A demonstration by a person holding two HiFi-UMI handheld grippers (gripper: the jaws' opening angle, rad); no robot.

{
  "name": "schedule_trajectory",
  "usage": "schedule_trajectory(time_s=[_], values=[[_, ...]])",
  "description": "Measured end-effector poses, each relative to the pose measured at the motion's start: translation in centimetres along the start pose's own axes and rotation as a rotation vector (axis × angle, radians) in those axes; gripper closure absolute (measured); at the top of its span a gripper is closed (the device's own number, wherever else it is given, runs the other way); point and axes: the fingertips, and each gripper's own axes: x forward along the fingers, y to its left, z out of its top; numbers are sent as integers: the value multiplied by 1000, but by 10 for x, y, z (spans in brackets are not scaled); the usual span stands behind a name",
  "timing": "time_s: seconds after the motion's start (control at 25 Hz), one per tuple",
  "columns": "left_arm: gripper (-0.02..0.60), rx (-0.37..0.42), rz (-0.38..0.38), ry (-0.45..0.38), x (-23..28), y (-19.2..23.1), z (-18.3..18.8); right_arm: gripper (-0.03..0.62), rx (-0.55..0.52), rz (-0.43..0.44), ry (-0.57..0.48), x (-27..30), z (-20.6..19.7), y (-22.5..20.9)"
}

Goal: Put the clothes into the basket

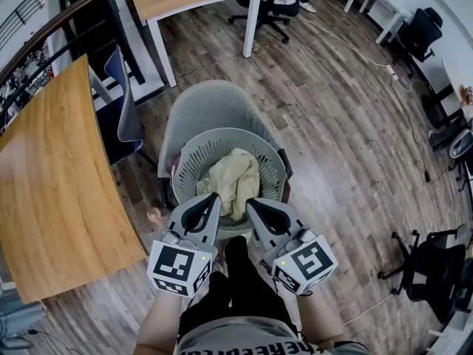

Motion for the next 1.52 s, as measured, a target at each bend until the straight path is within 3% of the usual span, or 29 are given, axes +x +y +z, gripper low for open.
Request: schedule_trajectory(time_s=[0.72, 1.52], values=[[568, 46, -53, -129, -68, -25, 49, 585, -64, -5, -87, -24, 38, 55], [568, 102, -85, -195, -113, -36, 60, 585, -107, -19, -152, -37, 57, 99]])
